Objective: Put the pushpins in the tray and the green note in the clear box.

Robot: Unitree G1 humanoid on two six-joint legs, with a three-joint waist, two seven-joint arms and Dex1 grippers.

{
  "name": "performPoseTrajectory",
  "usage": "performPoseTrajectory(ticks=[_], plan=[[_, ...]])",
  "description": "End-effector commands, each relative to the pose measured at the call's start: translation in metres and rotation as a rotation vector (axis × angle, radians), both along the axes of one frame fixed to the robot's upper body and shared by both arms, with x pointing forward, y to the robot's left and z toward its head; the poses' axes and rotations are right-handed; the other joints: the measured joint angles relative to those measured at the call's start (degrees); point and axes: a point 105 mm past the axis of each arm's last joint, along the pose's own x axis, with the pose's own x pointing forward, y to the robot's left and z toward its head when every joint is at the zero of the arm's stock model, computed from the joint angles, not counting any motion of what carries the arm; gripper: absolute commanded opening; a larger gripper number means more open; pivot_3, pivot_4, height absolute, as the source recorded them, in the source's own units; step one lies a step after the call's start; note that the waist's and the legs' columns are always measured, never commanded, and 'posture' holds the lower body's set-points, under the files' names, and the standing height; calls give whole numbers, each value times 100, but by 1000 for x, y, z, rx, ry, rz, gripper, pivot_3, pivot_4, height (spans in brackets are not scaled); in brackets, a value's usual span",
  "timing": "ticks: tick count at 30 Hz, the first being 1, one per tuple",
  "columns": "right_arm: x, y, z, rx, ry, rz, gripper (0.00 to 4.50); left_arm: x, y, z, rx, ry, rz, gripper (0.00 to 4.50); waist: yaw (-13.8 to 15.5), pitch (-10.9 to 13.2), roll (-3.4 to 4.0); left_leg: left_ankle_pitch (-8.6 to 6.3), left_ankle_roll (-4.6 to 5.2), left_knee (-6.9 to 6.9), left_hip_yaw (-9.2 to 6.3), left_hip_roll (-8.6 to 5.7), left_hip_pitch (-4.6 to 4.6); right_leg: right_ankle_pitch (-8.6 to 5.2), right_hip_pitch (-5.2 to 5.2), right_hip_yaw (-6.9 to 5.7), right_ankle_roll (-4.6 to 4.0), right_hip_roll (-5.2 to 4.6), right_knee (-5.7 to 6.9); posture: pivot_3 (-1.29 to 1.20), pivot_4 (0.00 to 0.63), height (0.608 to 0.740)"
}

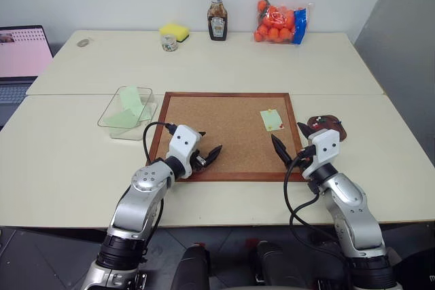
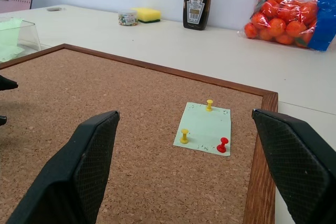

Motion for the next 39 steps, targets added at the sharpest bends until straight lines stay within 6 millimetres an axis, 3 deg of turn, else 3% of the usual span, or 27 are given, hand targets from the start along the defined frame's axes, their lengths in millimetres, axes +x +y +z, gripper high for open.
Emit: performPoseTrajectory(ticks=[1,13,22,28,39], plan=[[-3,2,13,16,-52,12,4261,0,-1,14,-39,-55,-11,3455,0,0,0,0,0,0,0,0,0,0,0,0,0,0,0,0,150,740],[-5,3,12,17,-45,14,4261,7,5,15,-2,-57,11,3455,0,0,0,0,0,0,0,0,0,0,0,0,0,0,0,0,150,740],[-8,12,18,-39,-75,72,4261,19,18,28,-20,-104,53,3455,0,0,0,0,0,0,0,0,0,0,0,-1,0,0,0,0,150,740],[-5,18,25,-71,-77,87,4261,23,14,31,11,-93,-21,2393,-3,0,0,0,0,0,0,0,0,0,-1,-4,0,1,0,0,150,740],[16,21,42,-60,20,54,4261,30,6,4,98,16,-80,193,1,0,0,0,0,-1,0,-1,-1,0,-1,-5,0,1,-1,0,150,740]])
